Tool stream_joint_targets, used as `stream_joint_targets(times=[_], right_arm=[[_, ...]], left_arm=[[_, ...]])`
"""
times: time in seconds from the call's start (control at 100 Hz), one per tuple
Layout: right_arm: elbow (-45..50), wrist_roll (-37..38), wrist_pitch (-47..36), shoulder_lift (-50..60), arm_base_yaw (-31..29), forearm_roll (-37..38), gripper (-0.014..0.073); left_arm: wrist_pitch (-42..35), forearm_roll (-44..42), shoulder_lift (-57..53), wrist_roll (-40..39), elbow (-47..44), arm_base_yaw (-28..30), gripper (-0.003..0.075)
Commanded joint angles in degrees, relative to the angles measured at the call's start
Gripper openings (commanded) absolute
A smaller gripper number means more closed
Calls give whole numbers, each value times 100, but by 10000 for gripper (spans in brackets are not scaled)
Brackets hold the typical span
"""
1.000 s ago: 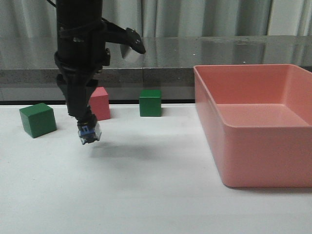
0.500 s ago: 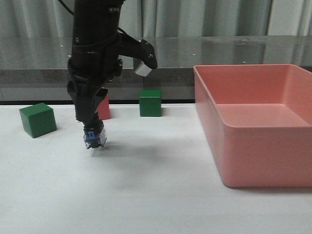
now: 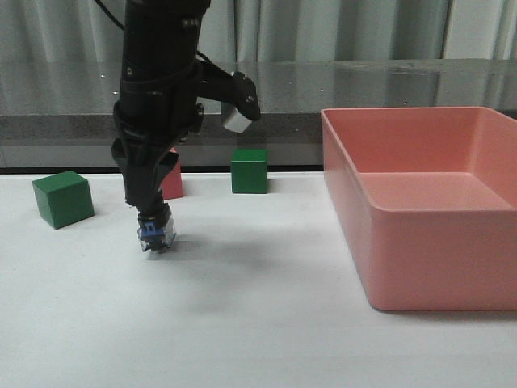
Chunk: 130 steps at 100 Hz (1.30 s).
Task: Place and stand button with both arms
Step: 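Lower the button upright onto the table with the left gripper, then open the left gripper and raise it away from the button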
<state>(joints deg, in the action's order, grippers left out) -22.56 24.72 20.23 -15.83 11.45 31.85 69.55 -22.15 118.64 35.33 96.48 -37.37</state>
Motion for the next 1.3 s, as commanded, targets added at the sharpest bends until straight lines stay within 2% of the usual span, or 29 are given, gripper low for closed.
stream_joint_targets(times=[0.0,0.48,0.58,0.65,0.77,0.84,0.9,1.29], right_arm=[[-165,0,-369,-39,-34,131,-62],[-165,0,-369,-39,-34,131,-62],[-165,0,-369,-39,-34,131,-62],[-165,0,-369,-39,-34,131,-62],[-165,0,-369,-39,-34,131,-62],[-165,0,-369,-39,-34,131,-62],[-165,0,-369,-39,-34,131,-62],[-165,0,-369,-39,-34,131,-62]], left_arm=[[212,-144,-150,-15,163,-36,-19],[278,-112,-105,-15,166,-36,-10],[278,-74,-105,-15,166,-36,76],[278,-76,-105,-15,166,-36,193],[278,-117,-105,-29,166,-36,445],[278,-175,-116,-74,166,-36,531],[278,-175,-143,-74,166,-36,559],[286,-40,-738,-181,166,-36,558]])
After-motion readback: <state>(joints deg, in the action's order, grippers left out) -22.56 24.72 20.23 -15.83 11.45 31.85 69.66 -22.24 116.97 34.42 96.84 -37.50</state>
